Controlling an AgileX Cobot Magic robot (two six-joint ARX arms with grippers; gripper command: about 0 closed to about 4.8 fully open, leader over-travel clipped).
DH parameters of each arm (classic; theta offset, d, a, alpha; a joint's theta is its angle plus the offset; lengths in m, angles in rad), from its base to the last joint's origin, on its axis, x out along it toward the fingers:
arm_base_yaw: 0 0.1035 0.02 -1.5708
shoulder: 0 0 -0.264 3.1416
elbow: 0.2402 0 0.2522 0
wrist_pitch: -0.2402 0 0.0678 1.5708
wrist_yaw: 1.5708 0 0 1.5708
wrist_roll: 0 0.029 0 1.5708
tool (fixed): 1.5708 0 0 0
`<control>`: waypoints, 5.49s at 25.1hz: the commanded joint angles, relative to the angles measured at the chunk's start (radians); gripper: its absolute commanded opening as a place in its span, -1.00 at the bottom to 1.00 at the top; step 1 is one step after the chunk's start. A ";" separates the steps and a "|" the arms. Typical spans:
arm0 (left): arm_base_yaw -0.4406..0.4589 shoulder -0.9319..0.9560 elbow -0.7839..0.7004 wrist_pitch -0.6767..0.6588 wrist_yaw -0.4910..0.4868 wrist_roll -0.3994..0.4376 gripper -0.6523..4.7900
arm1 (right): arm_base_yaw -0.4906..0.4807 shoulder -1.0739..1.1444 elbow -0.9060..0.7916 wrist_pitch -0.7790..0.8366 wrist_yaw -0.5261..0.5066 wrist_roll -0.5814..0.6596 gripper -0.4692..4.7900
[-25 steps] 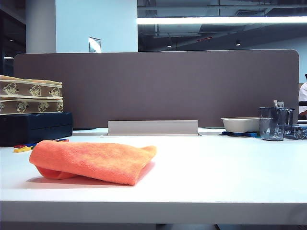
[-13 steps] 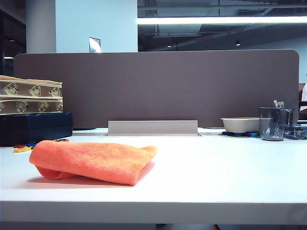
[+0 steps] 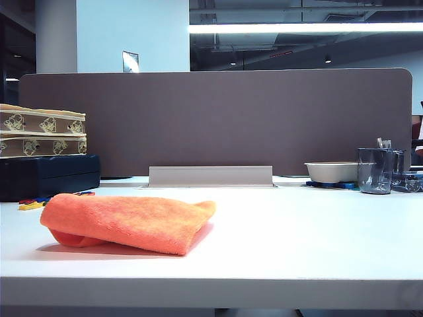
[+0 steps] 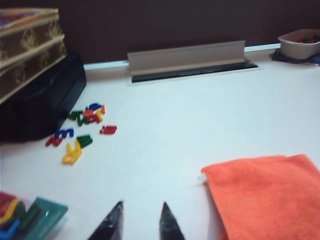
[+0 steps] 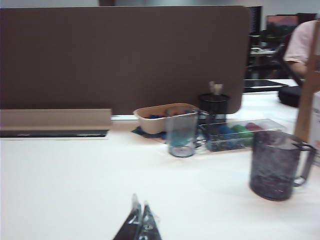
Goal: Use an orange cloth to wipe the letter magnets on the table away for a distance.
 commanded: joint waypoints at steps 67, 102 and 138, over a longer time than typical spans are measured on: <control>0.002 -0.115 -0.138 0.023 -0.053 -0.041 -0.43 | 0.000 -0.001 -0.023 -0.152 -0.124 -0.311 -0.82; 0.365 -0.187 -0.137 0.059 0.160 -0.042 -0.43 | 0.000 -0.001 -0.023 -0.152 -0.124 -0.311 -0.82; 0.459 -0.187 -0.137 0.117 0.287 -0.044 -0.43 | 0.000 -0.001 -0.023 -0.153 -0.124 -0.311 -0.82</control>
